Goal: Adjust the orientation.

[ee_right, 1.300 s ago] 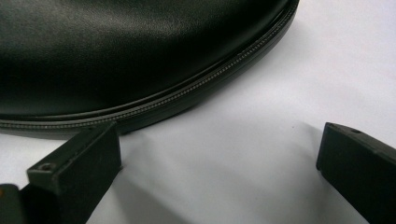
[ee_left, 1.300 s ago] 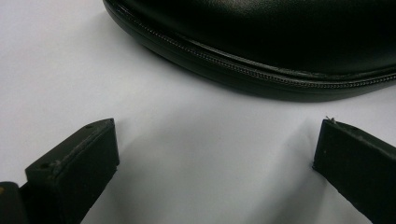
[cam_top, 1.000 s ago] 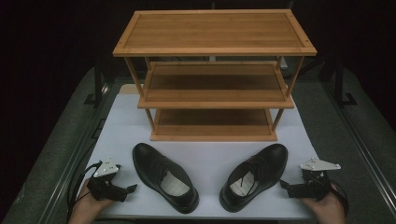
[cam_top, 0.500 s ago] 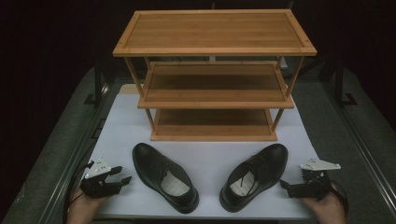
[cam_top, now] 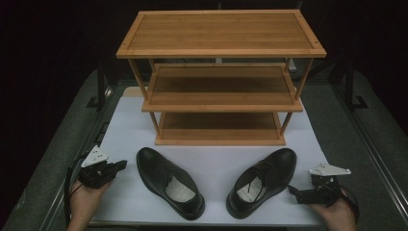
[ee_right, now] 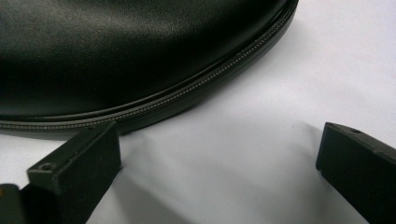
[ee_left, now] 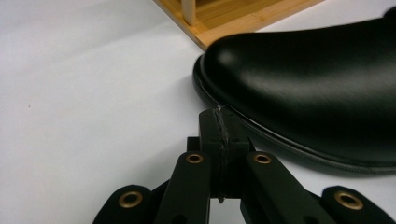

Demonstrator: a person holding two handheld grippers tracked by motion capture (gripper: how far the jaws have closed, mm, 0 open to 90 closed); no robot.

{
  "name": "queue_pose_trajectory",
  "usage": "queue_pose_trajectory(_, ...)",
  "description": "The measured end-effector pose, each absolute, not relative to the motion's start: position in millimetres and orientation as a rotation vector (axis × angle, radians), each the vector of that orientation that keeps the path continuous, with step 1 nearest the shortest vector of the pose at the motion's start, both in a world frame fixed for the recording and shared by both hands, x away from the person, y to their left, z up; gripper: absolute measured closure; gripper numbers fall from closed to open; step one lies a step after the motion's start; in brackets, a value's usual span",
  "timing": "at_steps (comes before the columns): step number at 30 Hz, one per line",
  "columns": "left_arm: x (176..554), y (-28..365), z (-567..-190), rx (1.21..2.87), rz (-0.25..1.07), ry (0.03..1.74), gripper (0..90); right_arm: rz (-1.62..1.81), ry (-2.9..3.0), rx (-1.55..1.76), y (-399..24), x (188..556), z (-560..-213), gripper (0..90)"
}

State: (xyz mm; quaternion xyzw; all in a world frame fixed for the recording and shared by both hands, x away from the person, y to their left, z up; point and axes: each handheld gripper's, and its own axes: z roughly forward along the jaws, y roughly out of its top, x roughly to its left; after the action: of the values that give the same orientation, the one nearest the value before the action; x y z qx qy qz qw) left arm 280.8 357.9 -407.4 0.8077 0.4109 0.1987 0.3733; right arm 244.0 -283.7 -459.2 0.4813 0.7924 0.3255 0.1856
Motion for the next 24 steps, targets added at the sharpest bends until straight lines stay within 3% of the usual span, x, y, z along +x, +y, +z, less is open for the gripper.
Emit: queue_pose_trajectory(24,324.7,334.4,-425.2,2.091,0.495,1.053,90.0,0.918,2.232,1.356,-283.7,244.0,-459.2,0.0)
